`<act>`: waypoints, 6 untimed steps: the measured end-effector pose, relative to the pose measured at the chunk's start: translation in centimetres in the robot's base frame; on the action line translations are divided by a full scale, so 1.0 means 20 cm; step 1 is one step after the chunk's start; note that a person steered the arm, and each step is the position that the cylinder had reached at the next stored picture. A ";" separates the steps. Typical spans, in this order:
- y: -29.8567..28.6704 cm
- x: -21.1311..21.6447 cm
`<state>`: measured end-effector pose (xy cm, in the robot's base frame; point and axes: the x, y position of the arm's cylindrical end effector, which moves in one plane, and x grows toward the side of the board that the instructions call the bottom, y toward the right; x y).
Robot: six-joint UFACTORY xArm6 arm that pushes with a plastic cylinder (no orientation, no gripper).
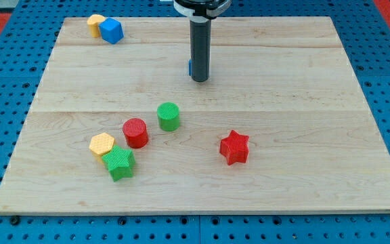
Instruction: Push the blue triangle to the blue cube
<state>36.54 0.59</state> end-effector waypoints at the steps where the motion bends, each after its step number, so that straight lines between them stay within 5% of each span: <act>1: 0.00 0.00; 4: 0.39 -0.05; 6: -0.53 -0.34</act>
